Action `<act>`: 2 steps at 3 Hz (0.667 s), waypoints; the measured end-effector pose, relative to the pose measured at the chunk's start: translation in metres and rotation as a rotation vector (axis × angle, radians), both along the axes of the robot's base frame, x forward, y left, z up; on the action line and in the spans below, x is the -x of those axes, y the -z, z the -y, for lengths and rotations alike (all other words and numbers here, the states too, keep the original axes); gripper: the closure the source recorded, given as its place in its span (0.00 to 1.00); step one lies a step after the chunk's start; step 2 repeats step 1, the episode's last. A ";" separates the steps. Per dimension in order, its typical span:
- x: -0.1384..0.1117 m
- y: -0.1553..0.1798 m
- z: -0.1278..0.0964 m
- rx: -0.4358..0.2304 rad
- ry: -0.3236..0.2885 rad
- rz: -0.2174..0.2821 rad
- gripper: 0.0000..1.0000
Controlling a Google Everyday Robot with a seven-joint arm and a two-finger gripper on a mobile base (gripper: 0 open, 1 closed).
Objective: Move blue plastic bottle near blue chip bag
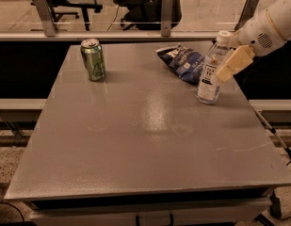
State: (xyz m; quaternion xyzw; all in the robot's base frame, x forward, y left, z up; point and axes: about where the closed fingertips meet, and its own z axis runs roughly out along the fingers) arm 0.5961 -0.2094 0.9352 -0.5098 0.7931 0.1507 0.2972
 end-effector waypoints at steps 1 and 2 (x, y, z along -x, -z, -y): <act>0.000 0.000 0.000 0.000 0.000 0.000 0.00; 0.000 0.000 0.000 0.000 0.000 0.000 0.00</act>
Offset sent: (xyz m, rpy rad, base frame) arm 0.0000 0.0000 0.0000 0.0000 0.0000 0.0000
